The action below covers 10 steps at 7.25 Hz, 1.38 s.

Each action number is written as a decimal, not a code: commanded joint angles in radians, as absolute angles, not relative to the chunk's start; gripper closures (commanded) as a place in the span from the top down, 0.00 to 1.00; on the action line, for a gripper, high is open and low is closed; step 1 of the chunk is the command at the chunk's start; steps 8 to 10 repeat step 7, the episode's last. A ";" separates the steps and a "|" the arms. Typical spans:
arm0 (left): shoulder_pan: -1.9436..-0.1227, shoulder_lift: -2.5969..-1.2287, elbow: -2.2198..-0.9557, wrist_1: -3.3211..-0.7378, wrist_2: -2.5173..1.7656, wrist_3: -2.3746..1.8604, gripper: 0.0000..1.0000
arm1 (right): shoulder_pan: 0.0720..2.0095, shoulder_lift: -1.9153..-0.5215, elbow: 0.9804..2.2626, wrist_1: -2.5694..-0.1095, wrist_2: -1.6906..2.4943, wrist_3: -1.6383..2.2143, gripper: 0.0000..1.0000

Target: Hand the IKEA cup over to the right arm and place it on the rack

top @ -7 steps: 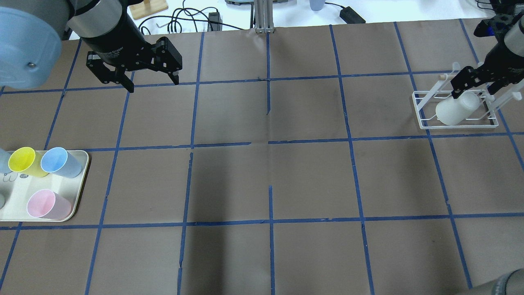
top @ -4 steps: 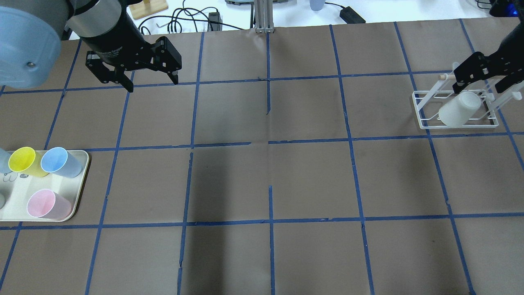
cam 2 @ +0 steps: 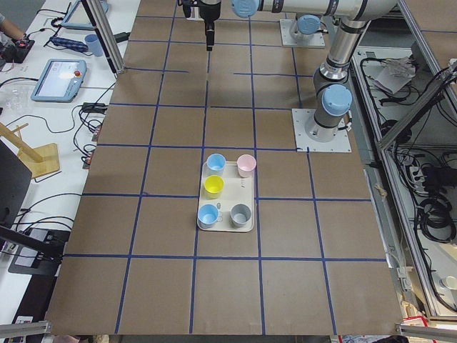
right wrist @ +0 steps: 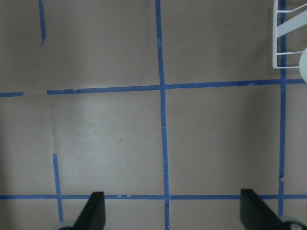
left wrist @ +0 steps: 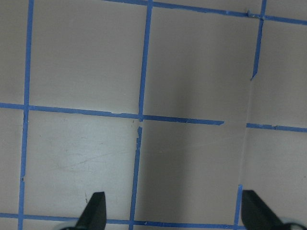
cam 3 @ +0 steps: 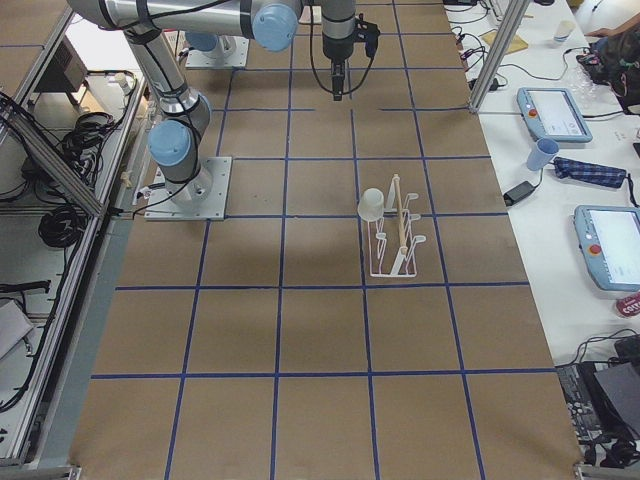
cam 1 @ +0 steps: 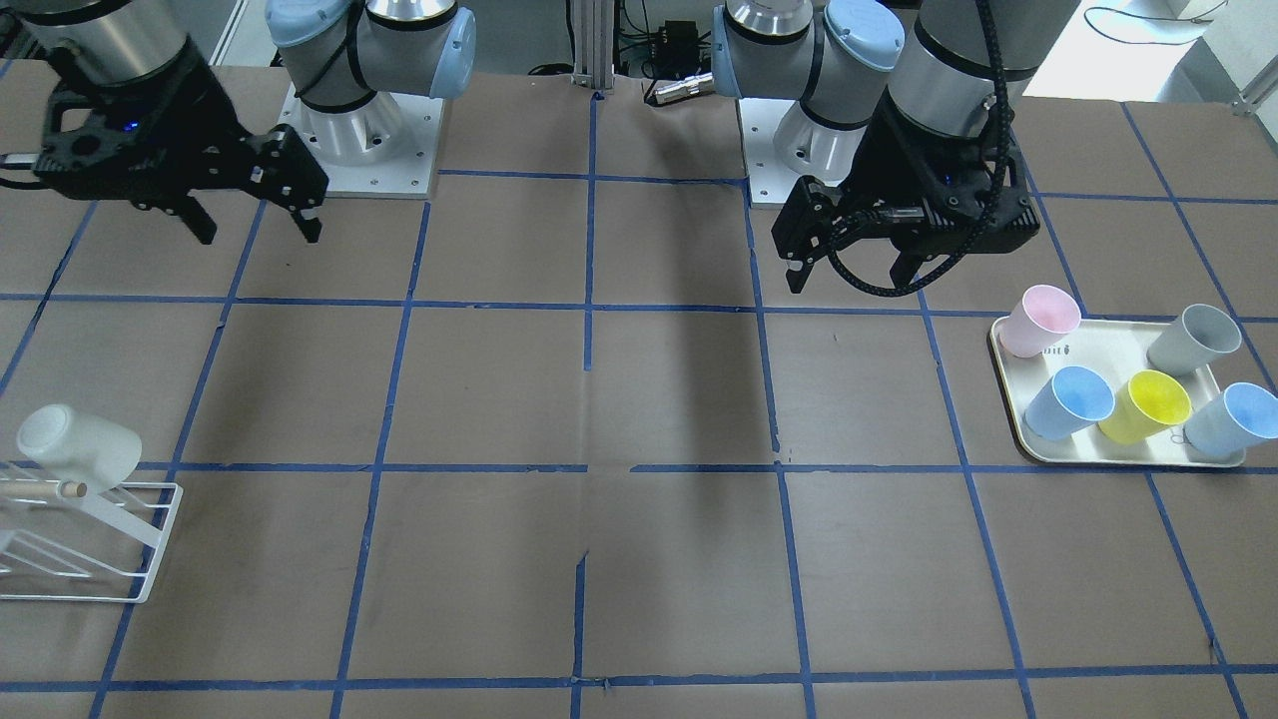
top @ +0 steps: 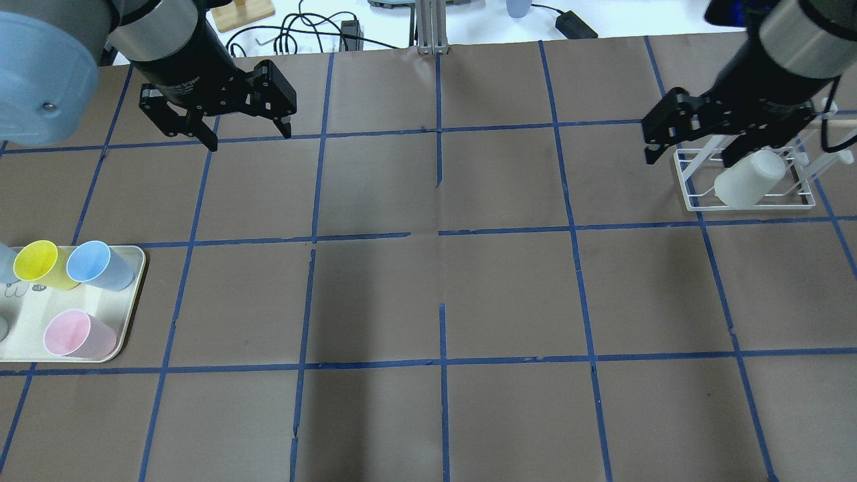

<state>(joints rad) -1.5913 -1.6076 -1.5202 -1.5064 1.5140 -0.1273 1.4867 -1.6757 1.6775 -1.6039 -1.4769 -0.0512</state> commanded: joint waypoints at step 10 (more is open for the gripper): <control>-1.592 -1.608 -1.520 -1.508 1.569 0.074 1.00 | 1.562 -1.700 1.674 -1.532 -1.548 0.035 1.00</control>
